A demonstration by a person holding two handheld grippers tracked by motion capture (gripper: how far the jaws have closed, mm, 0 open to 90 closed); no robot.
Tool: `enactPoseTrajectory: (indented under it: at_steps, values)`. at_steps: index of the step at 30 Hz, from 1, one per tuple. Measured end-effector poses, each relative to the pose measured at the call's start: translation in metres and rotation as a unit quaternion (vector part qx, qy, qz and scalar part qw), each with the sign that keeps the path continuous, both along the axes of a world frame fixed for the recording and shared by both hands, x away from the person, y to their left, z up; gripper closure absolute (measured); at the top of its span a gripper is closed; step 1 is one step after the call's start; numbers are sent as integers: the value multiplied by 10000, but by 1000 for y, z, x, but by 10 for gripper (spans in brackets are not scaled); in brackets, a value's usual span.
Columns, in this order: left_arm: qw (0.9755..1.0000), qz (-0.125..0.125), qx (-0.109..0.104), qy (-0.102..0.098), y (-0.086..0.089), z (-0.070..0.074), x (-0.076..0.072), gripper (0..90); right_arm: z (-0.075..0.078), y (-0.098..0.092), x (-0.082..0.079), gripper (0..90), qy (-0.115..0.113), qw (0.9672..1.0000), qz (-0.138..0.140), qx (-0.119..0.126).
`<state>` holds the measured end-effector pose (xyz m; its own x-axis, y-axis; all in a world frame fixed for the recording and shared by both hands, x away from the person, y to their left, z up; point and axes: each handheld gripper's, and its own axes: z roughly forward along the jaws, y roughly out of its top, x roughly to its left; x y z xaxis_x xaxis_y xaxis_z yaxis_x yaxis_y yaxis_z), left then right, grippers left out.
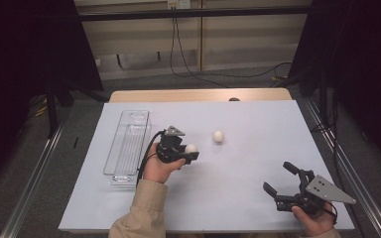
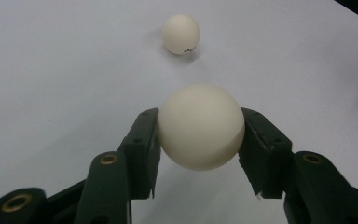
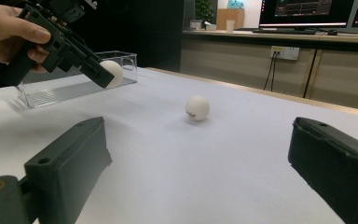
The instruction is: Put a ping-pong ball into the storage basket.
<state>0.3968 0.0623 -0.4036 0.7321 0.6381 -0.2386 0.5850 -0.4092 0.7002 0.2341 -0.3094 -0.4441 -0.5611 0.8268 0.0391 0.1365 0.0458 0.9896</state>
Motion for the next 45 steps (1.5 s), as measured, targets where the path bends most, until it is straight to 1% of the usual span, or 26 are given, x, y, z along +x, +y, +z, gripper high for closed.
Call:
enactPoseTrajectory:
  at_steps: [9,11,28,35,38,45]
  values:
    - [10000,60,51,27,7,2,1,510,0,0,0,43,-3,10000,6,-1]
    - [9999,84,104,10,9,3,2,510,0,0,0,43,-4,10000,6,0]
    - [9997,255,-11,41,22,8,4,510,0,1,0,42,-14,10000,27,3]
    - [9994,333,2,65,27,9,5,510,0,1,0,42,-11,10000,27,-5]
    - [9992,397,-46,61,29,9,5,510,0,1,0,42,-12,10000,31,-1]
    - [9989,453,-29,73,33,10,6,510,0,1,0,43,-3,10000,38,-4]
